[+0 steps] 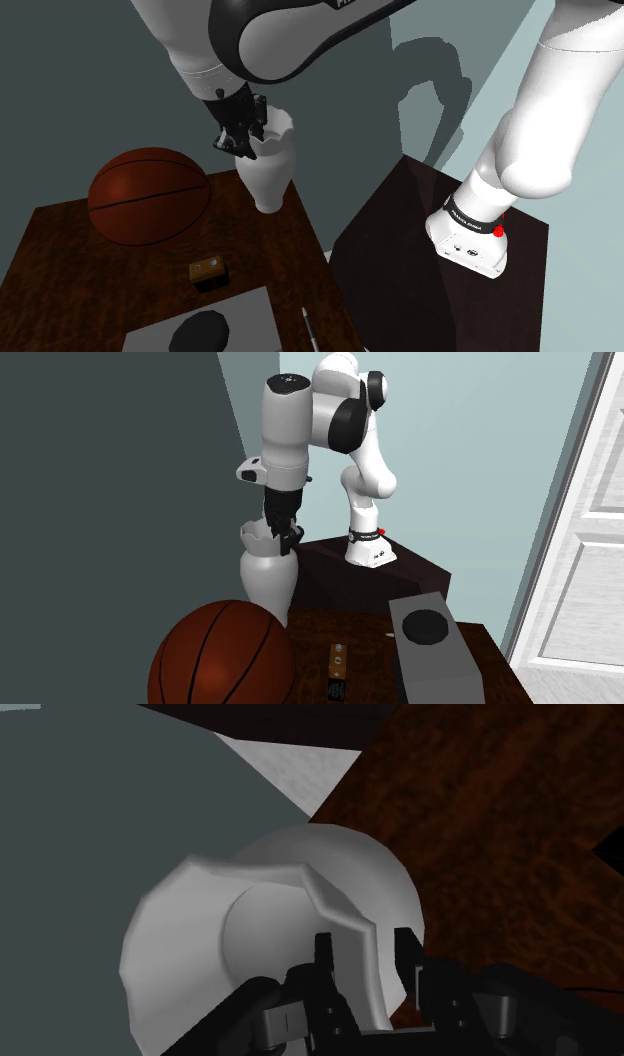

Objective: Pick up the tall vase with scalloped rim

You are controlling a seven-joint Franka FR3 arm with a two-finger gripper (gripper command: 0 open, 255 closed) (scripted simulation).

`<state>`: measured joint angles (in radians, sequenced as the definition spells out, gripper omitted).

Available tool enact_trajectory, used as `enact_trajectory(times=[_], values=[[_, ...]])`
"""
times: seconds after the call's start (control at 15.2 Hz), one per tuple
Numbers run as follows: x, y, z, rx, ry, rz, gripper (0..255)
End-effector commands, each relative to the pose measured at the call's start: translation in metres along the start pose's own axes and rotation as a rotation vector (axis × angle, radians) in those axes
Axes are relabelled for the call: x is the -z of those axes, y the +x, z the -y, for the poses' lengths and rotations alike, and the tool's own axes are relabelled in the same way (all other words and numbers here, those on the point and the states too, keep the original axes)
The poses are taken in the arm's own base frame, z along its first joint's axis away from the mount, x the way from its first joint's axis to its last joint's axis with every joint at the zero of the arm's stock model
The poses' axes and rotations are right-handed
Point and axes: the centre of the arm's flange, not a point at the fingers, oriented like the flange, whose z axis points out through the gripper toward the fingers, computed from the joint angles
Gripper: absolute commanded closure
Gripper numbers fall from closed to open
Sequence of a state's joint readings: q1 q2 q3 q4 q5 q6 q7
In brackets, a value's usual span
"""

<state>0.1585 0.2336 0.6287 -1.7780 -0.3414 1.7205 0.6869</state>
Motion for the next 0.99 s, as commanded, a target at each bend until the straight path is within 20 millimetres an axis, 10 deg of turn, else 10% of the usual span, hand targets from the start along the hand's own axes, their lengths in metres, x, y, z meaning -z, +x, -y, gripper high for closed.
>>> enact_trajectory(times=[0.0,0.92], values=[[0.0,0.0,0.0,0.0,0.0,0.0,255],[0.035,-0.002,-0.011,0.0,0.0,0.0,255]])
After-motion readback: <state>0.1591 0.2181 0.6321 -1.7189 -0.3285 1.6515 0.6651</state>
